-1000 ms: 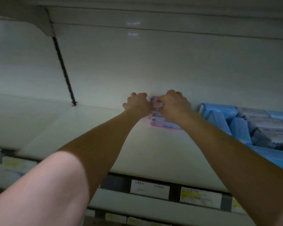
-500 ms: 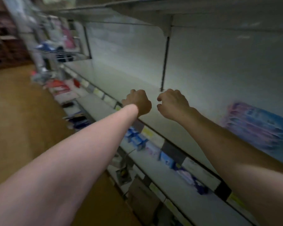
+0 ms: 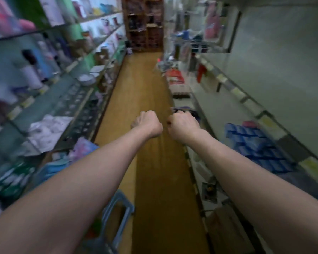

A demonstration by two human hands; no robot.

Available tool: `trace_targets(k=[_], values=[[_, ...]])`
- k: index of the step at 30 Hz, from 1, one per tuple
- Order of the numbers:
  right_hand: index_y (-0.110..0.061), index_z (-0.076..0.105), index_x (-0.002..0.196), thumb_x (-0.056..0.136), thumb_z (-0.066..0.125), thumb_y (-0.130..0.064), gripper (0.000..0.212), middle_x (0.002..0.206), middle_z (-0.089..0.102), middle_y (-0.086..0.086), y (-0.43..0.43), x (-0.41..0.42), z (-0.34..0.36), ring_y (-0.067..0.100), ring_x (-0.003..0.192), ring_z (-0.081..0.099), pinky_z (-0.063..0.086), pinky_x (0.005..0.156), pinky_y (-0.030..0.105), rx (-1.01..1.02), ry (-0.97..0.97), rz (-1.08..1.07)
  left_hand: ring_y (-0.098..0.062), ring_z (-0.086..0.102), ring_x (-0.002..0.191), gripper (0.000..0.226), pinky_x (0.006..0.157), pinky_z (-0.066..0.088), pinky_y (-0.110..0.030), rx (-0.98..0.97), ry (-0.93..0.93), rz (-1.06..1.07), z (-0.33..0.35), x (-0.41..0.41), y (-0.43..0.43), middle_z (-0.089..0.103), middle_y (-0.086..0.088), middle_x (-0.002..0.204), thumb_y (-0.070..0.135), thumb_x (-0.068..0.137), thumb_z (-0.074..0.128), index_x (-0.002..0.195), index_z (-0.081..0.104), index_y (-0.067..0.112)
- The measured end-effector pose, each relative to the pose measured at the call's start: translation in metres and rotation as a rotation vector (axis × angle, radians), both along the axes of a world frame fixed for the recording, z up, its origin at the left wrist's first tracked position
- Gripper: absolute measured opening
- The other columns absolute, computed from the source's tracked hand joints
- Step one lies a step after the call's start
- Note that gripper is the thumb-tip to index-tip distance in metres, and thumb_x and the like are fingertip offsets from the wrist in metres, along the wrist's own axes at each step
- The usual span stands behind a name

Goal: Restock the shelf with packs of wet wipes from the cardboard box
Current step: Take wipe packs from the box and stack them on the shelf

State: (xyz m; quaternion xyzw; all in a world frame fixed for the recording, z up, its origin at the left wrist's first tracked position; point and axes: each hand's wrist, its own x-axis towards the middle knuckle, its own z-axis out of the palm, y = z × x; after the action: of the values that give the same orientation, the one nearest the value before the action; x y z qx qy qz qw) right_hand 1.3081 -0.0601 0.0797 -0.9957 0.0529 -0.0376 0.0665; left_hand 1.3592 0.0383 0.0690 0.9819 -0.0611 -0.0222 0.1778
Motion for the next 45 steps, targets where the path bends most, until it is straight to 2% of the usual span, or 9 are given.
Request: trace_targets(k=[11,17,22,26,28,30,33,39,45], values=[[-0.016,0.059,0.126,0.095,0.048,-0.019,0.034,0.127,0.055,0.011,0.209,0.093,-0.048,0.03,0.12,0.047,0.043,0.093,0.035,0.04,0.181,0.352,-0.033,0.059,0.108,0.031,0.079,0.046,-0.032,-0.024,0.202,0.338,-0.053,0.057,0.248,0.062,-0.016,0.119,0.026,0.09,0.055,0.113,0.062,0.006],[-0.015,0.055,0.131,0.097,0.045,-0.017,0.035,0.132,0.053,0.011,0.273,0.129,-0.088,0.028,0.123,0.048,0.04,0.097,0.031,0.012,0.316,0.427,-0.036,0.057,0.112,0.04,0.09,0.047,-0.039,-0.112,0.312,0.451,-0.094,0.071,0.321,0.059,-0.024,0.125,0.029,0.092,0.057,0.118,0.061,-0.001],[-0.016,0.051,0.132,0.097,0.044,-0.02,0.036,0.133,0.05,0.011,0.298,0.157,-0.133,0.029,0.121,0.049,0.041,0.096,0.034,-0.021,0.423,0.436,-0.032,0.056,0.115,0.042,0.095,0.048,-0.037,-0.22,0.404,0.536,-0.13,0.084,0.346,0.056,-0.014,0.131,0.029,0.094,0.057,0.129,0.054,0.005],[-0.017,0.048,0.135,0.097,0.044,-0.018,0.039,0.136,0.045,0.012,0.307,0.182,-0.167,0.03,0.123,0.048,0.041,0.097,0.035,-0.052,0.494,0.461,-0.032,0.061,0.101,0.025,0.081,0.051,-0.038,-0.321,0.488,0.592,-0.151,0.095,0.351,0.06,-0.014,0.116,0.027,0.096,0.053,0.112,0.056,0.008],[-0.018,0.046,0.136,0.096,0.044,-0.018,0.04,0.135,0.045,0.013,0.31,0.192,-0.18,0.032,0.121,0.048,0.043,0.095,0.037,-0.063,0.52,0.46,-0.033,0.06,0.092,0.026,0.07,0.045,-0.036,-0.419,0.525,0.628,-0.161,0.1,0.349,0.061,-0.016,0.111,0.024,0.096,0.052,0.116,0.054,0.008],[-0.015,0.045,0.132,0.094,0.045,-0.015,0.038,0.131,0.045,0.015,0.312,0.2,-0.194,0.034,0.119,0.048,0.043,0.093,0.038,-0.061,0.542,0.461,-0.027,0.051,0.08,0.008,0.067,0.037,-0.031,-0.498,0.553,0.688,-0.171,0.106,0.347,0.06,-0.015,0.099,0.022,0.095,0.052,0.093,0.051,0.015],[-0.01,0.042,0.128,0.093,0.047,-0.013,0.035,0.129,0.046,0.016,0.316,0.211,-0.213,0.035,0.12,0.048,0.043,0.092,0.038,-0.048,0.577,0.461,-0.023,0.046,0.073,0.033,0.07,0.036,-0.029,-0.628,0.589,0.791,-0.191,0.115,0.341,0.048,-0.008,0.079,0.019,0.095,0.053,0.067,0.037,0.02],[-0.006,0.036,0.131,0.093,0.055,-0.018,0.044,0.13,0.044,0.017,0.329,0.216,-0.242,0.035,0.121,0.047,0.044,0.093,0.041,0.016,0.553,0.408,-0.017,0.043,0.072,0.013,0.051,0.027,-0.023,-0.818,0.65,0.882,-0.219,0.118,0.334,0.045,-0.008,0.084,0.016,0.093,0.055,0.087,0.045,0.019],[-0.004,0.045,0.126,0.091,0.058,-0.021,0.041,0.124,0.052,0.016,0.336,0.227,-0.257,0.032,0.115,0.052,0.046,0.089,0.038,0.057,0.529,0.41,-0.021,0.047,0.087,0.008,0.073,0.04,-0.029,-0.919,0.655,0.983,-0.237,0.123,0.338,0.051,-0.008,0.095,0.021,0.093,0.056,0.097,0.048,0.021]])
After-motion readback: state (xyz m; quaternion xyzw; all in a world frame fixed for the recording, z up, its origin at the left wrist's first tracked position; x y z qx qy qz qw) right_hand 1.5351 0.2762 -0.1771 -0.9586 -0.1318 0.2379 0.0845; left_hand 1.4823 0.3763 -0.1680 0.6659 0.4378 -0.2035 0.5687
